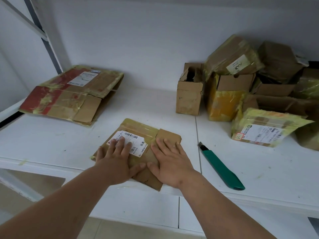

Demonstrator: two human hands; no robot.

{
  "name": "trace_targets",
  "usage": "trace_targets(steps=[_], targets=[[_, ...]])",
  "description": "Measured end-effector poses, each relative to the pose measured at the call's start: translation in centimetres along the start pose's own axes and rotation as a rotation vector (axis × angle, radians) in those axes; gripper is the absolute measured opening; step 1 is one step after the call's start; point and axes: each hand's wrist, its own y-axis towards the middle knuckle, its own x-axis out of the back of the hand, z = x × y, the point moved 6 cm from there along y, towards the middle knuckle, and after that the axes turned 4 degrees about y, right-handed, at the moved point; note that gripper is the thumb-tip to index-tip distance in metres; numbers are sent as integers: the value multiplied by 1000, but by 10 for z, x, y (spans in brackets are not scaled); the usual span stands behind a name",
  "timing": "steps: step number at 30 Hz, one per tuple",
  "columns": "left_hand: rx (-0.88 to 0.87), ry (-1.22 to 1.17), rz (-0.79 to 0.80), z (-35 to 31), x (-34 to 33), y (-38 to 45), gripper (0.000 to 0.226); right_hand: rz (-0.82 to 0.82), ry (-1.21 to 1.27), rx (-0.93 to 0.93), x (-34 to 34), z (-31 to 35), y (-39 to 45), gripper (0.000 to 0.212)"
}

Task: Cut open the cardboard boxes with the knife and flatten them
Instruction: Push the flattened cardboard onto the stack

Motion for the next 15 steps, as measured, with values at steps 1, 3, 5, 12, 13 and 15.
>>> trace_targets(steps=[1, 3, 5, 12, 13, 15], targets=[[5, 30, -2, 1, 1, 3, 123, -3, -6, -2, 3, 1, 2, 71], [-13, 38, -36, 1, 9, 11, 117, -75, -21, 16, 14, 5, 7, 70], [-75, 34, -28, -3, 10, 16, 109, -144, -17, 28, 18, 5, 8, 69], [-178, 64, 36, -8, 0, 23, 129, 34, -20, -34, 4, -5, 18, 69], [-185, 75, 42, -7, 2, 23, 129, 32, -14, -40, 7, -5, 19, 70], [-207, 106, 42, -6, 7, 24, 130, 27, -5, -52, 12, -3, 18, 71]])
